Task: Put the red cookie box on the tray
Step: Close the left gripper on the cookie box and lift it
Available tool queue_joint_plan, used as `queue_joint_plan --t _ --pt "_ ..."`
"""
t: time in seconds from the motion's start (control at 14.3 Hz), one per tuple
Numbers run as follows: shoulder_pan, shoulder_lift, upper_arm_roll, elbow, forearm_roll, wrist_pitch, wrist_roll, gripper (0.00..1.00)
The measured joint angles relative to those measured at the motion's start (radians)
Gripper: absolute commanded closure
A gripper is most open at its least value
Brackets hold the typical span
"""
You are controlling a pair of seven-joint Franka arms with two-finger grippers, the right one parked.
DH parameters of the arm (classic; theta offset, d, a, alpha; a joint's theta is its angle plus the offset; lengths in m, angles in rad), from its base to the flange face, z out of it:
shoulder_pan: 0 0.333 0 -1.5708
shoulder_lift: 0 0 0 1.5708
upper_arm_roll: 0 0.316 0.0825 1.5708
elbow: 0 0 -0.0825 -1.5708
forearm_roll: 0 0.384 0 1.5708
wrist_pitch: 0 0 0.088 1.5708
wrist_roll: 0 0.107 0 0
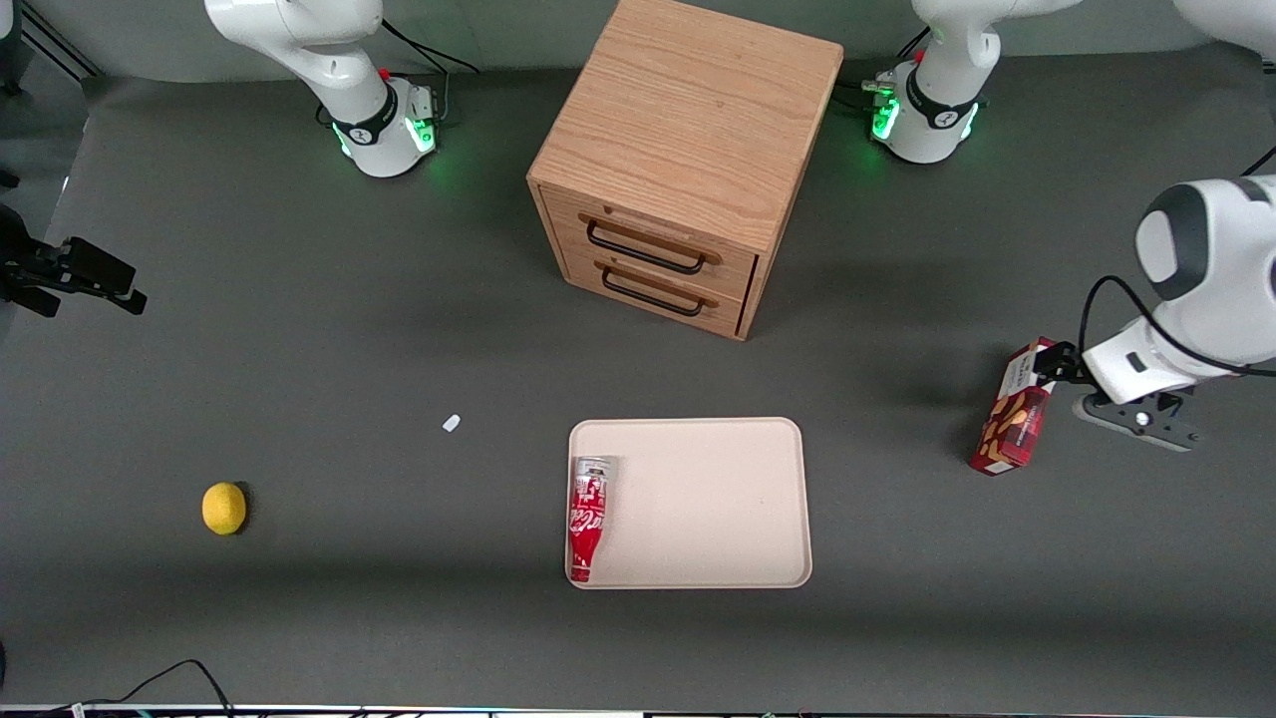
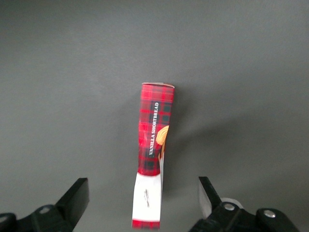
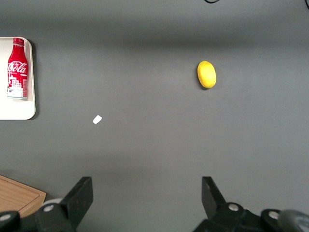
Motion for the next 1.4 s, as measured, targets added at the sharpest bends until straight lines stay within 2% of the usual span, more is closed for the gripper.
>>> queue_joint_plan --t 0.28,0.7,0.77,0.84,0.98,1.05,1.4 --pt "0.000 0.050 0.001 -0.090 0.002 0.161 0.017 0.00" --pt "0.000 0.138 0.002 -0.098 0.005 0.237 0.020 0.01" --pt "0.000 0.148 0.003 -0.098 0.005 0.242 0.020 0.10" --pt "0.000 0.157 0.007 -0.098 0.005 0.245 0.020 0.31" --pt "0.000 0.167 0.015 -0.098 0.005 0.247 0.020 0.80" --pt "0.000 0.169 0.017 -0.098 0.005 0.247 0.020 1.00" --pt "0.000 0.169 0.017 -0.097 0.005 0.247 0.020 1.00"
